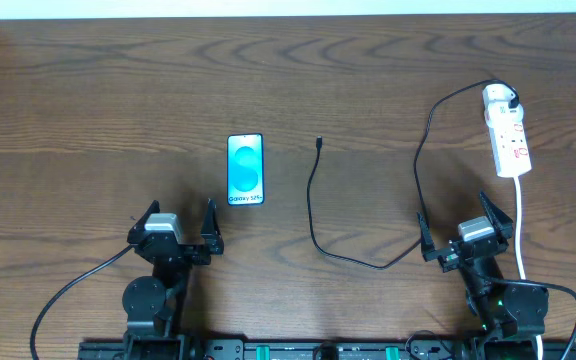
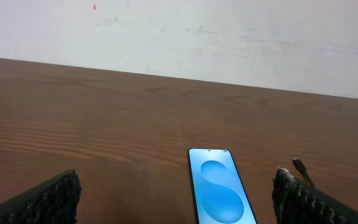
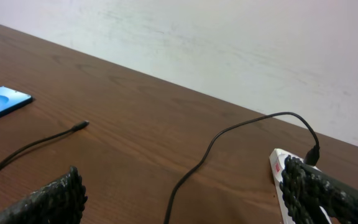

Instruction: Plug charger to phone and switch on socket

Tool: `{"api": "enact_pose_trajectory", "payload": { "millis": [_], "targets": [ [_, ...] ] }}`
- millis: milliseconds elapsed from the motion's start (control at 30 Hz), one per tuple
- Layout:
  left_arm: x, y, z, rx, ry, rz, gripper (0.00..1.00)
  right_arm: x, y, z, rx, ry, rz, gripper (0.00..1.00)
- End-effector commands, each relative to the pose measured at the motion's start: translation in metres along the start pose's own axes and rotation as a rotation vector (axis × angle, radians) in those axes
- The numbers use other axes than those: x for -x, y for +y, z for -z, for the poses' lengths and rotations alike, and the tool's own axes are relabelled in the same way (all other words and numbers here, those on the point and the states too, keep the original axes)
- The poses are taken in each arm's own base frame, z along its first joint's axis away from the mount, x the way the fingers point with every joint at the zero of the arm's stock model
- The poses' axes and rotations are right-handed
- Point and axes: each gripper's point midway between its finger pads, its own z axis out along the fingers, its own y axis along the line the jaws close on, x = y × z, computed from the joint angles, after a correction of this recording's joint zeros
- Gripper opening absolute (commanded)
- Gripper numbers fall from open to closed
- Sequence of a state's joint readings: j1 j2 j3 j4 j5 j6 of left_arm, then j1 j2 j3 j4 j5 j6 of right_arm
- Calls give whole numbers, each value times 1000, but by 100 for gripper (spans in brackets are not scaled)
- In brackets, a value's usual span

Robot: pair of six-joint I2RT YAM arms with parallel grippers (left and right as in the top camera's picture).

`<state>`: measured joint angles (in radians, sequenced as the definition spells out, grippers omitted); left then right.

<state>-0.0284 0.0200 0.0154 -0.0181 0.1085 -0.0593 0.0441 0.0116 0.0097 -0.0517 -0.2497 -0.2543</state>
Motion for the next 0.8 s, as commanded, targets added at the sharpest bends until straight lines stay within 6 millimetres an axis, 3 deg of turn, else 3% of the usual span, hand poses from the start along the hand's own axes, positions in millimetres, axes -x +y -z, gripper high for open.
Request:
{"api": "enact_pose_trajectory", "payload": {
  "millis": [0,233,567,767],
  "targets": [
    [-10,0,-1,-1,34,27,98,0,3,0,13,-4,-6,99],
    [17,6,2,41,-47,28,98,0,3,0,13,-4,-6,99],
    [16,7,-1,56,5,28,98,0,3,0,13,-4,-6,99],
    [39,5,-9,63,57,30,98,0,3,0,13,-4,-6,99]
  ]
}}
